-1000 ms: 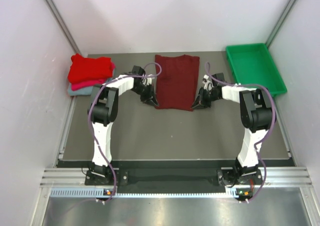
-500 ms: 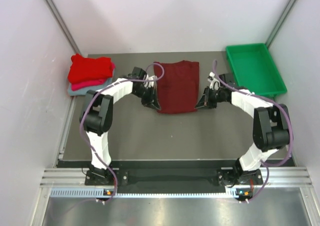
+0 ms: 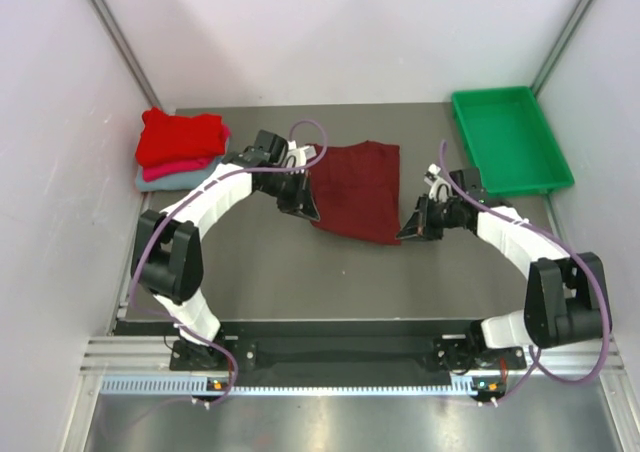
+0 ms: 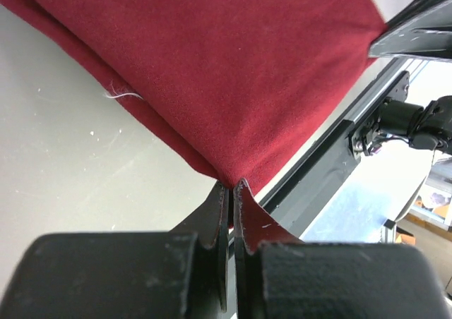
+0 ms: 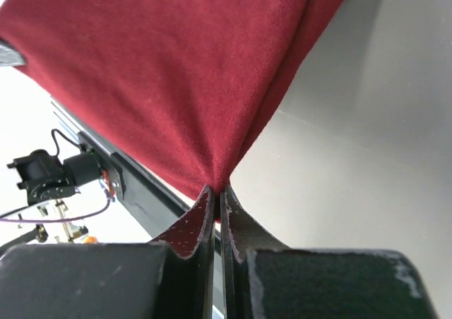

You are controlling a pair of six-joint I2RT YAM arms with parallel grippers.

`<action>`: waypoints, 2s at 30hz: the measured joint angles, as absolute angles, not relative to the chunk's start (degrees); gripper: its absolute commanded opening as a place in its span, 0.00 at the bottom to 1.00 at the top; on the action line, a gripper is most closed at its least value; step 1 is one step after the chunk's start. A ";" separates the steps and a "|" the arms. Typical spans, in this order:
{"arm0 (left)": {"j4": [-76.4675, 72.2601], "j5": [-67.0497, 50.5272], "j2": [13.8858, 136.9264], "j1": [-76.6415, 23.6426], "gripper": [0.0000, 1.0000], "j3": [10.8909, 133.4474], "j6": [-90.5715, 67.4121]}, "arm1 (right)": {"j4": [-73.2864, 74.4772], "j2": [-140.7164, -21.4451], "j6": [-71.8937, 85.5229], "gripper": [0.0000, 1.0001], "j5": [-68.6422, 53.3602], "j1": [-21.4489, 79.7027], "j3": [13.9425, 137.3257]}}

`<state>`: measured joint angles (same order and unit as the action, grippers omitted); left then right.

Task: Fold and stack the t-shirts
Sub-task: Fold the tshirt

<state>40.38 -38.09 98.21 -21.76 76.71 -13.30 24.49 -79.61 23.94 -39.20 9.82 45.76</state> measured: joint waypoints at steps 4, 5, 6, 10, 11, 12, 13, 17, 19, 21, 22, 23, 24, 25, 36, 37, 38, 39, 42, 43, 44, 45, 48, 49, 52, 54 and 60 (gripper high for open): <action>40.91 -38.06 98.17 -21.74 0.00 76.73 -12.49 | 24.99 -79.13 24.36 0.00 -39.31 9.65 47.92; 40.95 -38.04 98.17 -21.74 0.00 76.77 -12.36 | 25.06 -79.37 24.60 0.00 -39.38 9.54 48.93; 41.19 -37.93 98.19 -21.74 0.00 77.03 -12.23 | 25.08 -79.92 24.71 0.00 -39.38 9.45 50.26; 42.13 -37.52 100.82 -21.69 0.00 82.61 -11.68 | 24.64 -85.34 25.15 0.00 -39.86 9.13 58.81; 42.61 -37.54 102.24 -21.54 0.00 85.25 -11.51 | 24.56 -87.26 25.15 0.00 -39.97 9.08 61.30; 42.37 -37.56 103.42 -21.45 0.00 87.18 -11.35 | 24.45 -89.34 25.12 0.00 -39.99 9.06 63.88; 42.57 -37.69 105.23 -21.17 0.00 89.73 -11.20 | 24.49 -91.33 25.15 0.00 -40.03 9.02 66.46; 42.48 -38.11 111.50 -19.55 0.00 96.77 -10.98 | 23.83 -97.45 25.17 0.00 -40.05 8.86 73.84; 42.57 -38.13 115.50 -18.31 0.00 100.31 -10.98 | 23.51 -100.03 25.15 0.00 -39.99 8.86 76.38; 42.52 -38.04 118.89 -17.23 0.00 103.22 -11.03 | 23.14 -102.37 25.15 0.00 -39.81 8.86 78.46; 42.54 -37.95 120.70 -16.56 0.00 104.79 -11.16 | 23.18 -103.46 25.12 0.00 -39.59 8.84 79.29; 42.52 -37.87 121.95 -16.12 0.00 105.93 -11.40 | 23.16 -104.60 25.17 0.00 -39.33 8.84 80.18; 42.37 -37.80 123.28 -15.66 0.00 107.13 -11.75 | 23.20 -105.25 25.12 0.00 -39.11 8.84 80.82; 42.54 -37.65 124.62 -15.14 0.00 108.68 -12.12 | 23.55 -106.21 25.12 0.00 -39.00 8.84 81.93; 38.65 -36.86 136.53 -14.11 0.36 128.35 -13.67 | 23.38 -120.36 25.06 0.03 -38.15 8.05 99.88; 37.65 -36.58 137.51 -14.11 0.36 129.21 -13.74 | 23.22 -121.80 25.04 0.03 -37.74 7.97 101.10; 36.97 -36.38 138.58 -14.11 0.36 130.41 -14.00 | 23.20 -123.04 24.99 0.04 -37.17 7.94 101.95; 35.68 -35.97 140.11 -14.11 0.39 131.76 -14.11 | 22.90 -124.53 24.93 0.15 -36.53 7.94 102.78; 31.46 -31.64 145.91 -14.11 0.47 137.21 -13.80 | 22.24 -129.29 24.58 0.46 -35.57 7.94 105.38; 31.07 -30.37 147.65 -14.09 0.48 137.80 -13.72 | 22.09 -130.47 24.23 0.53 -35.42 7.94 106.15; 30.81 -28.32 148.73 -14.09 0.48 138.37 -13.54 | 22.04 -131.44 23.83 0.57 -35.05 7.97 106.83; 30.87 -26.24 149.36 -14.06 0.49 138.43 -13.43 | 22.06 -131.90 23.55 0.64 -34.50 7.97 107.09; 31.66 -21.34 149.03 -13.98 0.50 138.43 -13.34 | 22.28 -131.59 22.39 0.68 -32.93 7.94 107.96; 31.73 -19.88 148.35 -13.96 0.50 138.41 -13.37 | 22.22 -131.24 22.04 0.68 -32.40 7.94 108.47; 32.56 -17.67 144.35 -13.72 0.50 137.71 -13.19 | 22.28 -128.22 21.08 0.68 -31.51 7.92 108.47; 32.56 -18.50 140.75 -13.37 0.51 136.40 -13.13 | 22.20 -125.71 20.73 0.68 -31.38 7.92 108.40; 27.55 -25.19 132.27 -11.44 0.53 130.74 -13.13 | 20.73 -120.22 18.20 0.68 -31.29 7.94 107.98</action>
<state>27.55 -25.19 132.27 -11.44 130.74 -13.13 20.73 -120.22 18.20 -31.29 7.94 107.98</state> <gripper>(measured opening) 0.527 0.680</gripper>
